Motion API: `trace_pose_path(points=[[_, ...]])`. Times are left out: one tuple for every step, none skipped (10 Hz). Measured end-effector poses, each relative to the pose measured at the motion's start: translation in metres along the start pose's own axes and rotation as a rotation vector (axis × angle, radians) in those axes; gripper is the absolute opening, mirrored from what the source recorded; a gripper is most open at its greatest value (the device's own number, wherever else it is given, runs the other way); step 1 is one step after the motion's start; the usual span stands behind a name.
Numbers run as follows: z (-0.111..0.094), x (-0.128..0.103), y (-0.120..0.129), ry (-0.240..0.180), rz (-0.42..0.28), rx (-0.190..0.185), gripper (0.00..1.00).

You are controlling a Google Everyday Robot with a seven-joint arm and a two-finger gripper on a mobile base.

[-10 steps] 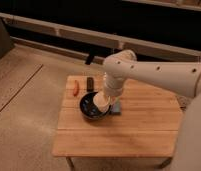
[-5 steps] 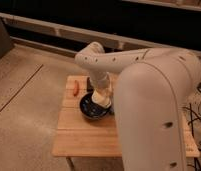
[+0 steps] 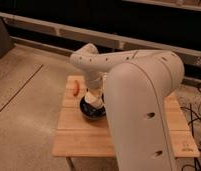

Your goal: Place the ceramic cup in the ceramic bowl

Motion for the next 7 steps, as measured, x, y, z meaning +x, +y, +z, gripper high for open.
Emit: trace_pose_path(points=[[0.002, -0.002, 0.003, -0.003, -0.003, -0.018, 0.0], [0.003, -0.005, 0.006, -0.012, -0.018, -0.034, 0.03], [0.004, -0.01, 0.012, -0.032, -0.048, -0.061, 0.11], [0.004, -0.014, 0.02, -0.052, -0.078, -0.092, 0.19], [0.004, -0.019, 0.032, -0.081, -0.119, -0.149, 0.31], [0.005, -0.021, 0.039, -0.096, -0.136, -0.19, 0.39], [0.007, -0.022, 0.047, -0.104, -0.146, -0.239, 0.49]])
